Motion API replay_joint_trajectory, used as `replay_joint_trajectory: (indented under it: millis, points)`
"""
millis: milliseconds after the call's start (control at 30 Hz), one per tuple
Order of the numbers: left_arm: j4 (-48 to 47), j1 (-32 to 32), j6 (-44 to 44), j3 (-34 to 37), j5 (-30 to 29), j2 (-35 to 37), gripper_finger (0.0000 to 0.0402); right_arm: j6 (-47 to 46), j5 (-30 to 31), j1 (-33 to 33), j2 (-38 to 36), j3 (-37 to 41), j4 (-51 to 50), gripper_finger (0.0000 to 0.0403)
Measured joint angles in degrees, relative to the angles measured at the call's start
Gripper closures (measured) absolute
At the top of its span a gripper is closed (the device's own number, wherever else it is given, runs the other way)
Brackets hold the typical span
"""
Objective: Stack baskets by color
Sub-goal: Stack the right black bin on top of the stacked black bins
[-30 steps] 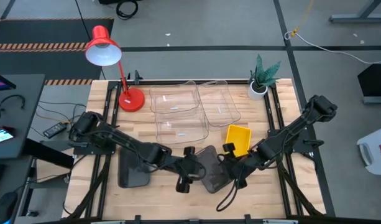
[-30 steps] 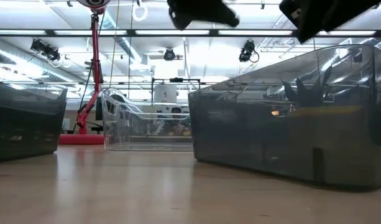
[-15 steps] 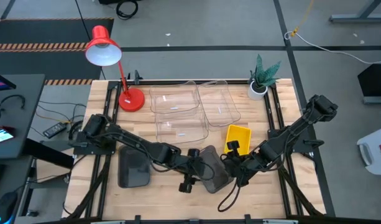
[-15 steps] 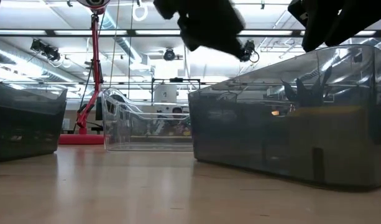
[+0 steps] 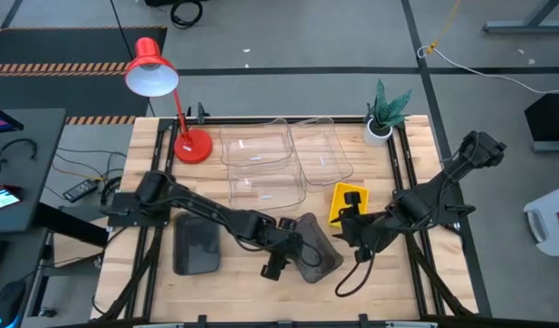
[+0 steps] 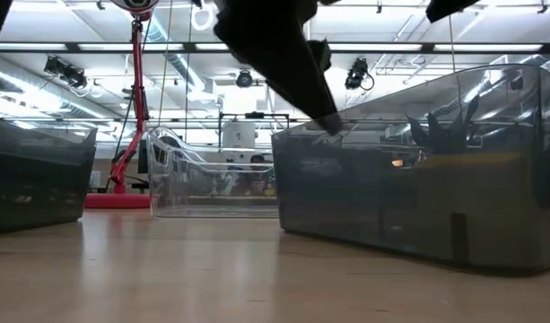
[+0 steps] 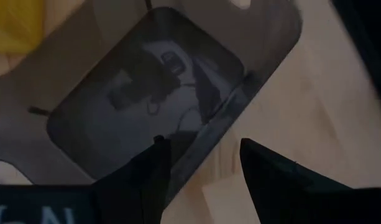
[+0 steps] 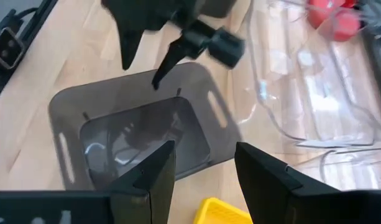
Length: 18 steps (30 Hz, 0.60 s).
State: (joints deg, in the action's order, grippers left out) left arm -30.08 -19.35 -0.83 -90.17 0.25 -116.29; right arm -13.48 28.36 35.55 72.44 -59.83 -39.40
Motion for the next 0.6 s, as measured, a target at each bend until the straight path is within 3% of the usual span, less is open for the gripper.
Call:
replay_joint_trajectory:
  millis: [233,467,600]
  points:
    - [-2.1,0.2,-4.6,0.1,-0.3,-0.6,0.0240,0.1,0.6,0.0,0.7,0.0,0.4,0.0232]
    - [-3.2,0.2,-9.2,0.2,-0.6,-2.1,0.0298,-0.4,0.3,0.0,2.2,0.0,0.7,0.0232]
    - [-5.0,-0.1,-12.0,-0.2,-0.4,-2.1,0.0351,-0.3,0.5,0.0,2.3,0.0,0.8,0.0232]
